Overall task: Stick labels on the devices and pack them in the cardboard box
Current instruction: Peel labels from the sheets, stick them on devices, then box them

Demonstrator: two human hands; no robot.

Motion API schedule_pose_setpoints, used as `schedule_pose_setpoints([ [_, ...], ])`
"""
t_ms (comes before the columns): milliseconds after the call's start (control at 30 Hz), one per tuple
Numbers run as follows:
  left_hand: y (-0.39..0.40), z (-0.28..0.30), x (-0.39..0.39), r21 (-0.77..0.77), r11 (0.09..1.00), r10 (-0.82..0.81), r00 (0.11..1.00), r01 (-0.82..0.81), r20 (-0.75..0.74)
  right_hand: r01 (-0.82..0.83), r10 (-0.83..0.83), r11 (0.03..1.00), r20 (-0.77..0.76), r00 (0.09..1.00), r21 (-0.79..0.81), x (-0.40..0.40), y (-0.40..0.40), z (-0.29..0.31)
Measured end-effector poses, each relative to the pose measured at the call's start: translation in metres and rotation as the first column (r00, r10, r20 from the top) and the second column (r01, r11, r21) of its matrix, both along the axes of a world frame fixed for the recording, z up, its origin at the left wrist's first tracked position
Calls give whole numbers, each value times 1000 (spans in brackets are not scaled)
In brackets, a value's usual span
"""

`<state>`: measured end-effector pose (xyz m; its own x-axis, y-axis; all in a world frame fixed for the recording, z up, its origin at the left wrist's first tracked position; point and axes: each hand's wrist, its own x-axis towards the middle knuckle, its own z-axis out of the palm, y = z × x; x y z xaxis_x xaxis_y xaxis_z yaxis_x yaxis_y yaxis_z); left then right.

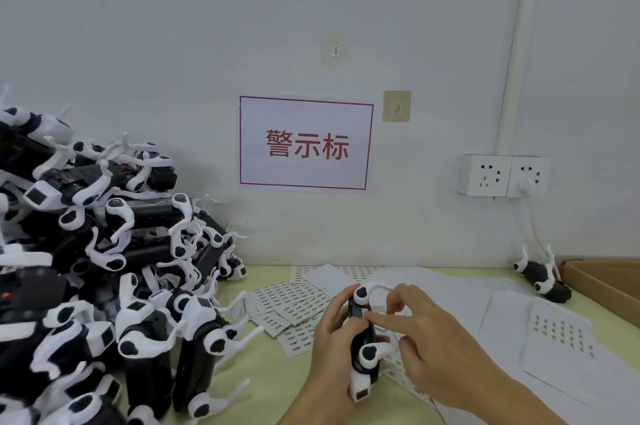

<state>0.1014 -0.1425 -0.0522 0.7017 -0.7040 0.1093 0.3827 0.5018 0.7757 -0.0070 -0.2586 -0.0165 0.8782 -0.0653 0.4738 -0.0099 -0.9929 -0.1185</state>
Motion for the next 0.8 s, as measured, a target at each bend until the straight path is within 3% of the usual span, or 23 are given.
schedule_pose_setpoints([
  [167, -3, -4, 0, 46, 998, 46, 999, -46, 8, -14, 11, 994, 31, 999, 109, 4, 2, -4],
  [400, -6, -4, 3, 113, 988, 107, 994, -109, 27, 24, -36, 992, 102, 994, 120, 6, 5, -4],
  [600, -5, -3, 1, 88, 991, 99, 995, -98, -3, -10, 11, 995, -8, 1000, 97, 8, 3, -3],
  [800, -5, -4, 0, 88, 992, 94, 995, -95, 19, -21, 23, 996, -23, 999, 92, 8, 3, -3],
])
